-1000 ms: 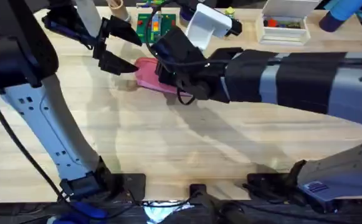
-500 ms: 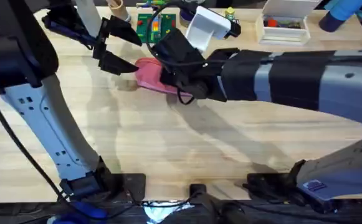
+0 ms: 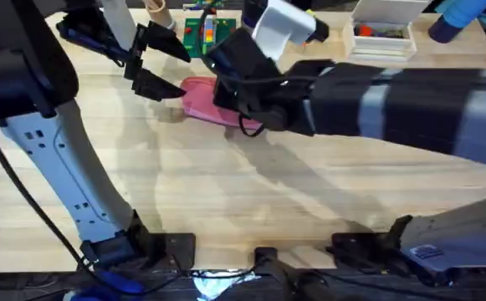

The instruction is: Unzip the bag, pick up the pens from the table one at a time and place them inside, then zip the bag closed.

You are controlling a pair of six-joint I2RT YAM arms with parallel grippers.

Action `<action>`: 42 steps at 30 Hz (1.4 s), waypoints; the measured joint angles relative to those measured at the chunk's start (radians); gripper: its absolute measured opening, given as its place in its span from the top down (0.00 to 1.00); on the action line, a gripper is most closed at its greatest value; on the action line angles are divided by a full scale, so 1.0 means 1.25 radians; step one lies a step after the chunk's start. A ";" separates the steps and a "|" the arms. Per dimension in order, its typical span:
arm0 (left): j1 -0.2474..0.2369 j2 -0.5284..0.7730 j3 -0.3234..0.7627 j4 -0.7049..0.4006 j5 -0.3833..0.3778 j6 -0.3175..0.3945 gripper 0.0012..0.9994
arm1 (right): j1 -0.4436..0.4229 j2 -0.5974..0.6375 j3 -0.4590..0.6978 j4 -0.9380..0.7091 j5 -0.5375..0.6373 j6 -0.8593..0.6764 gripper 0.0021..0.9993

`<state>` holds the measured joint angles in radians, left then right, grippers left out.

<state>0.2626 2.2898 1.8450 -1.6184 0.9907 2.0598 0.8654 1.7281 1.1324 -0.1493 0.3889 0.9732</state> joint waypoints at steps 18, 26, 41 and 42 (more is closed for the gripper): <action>-0.005 0.000 0.000 0.000 -0.022 0.000 0.05 | 0.000 -0.056 0.000 0.003 -0.014 -0.031 0.97; -0.037 0.000 0.000 0.009 -0.039 0.000 0.10 | 0.000 -0.056 0.000 0.003 -0.015 -0.031 0.97; -0.066 0.000 0.000 0.011 -0.084 0.000 0.96 | -0.009 -0.056 0.000 0.005 -0.016 -0.032 0.97; -0.066 0.000 0.000 0.011 -0.084 0.000 0.96 | -0.009 -0.056 0.000 0.004 -0.016 -0.034 0.97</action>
<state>0.1806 2.2898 1.8450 -1.6043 0.8856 2.0598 0.8543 1.6577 1.1324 -0.1442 0.3695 0.9303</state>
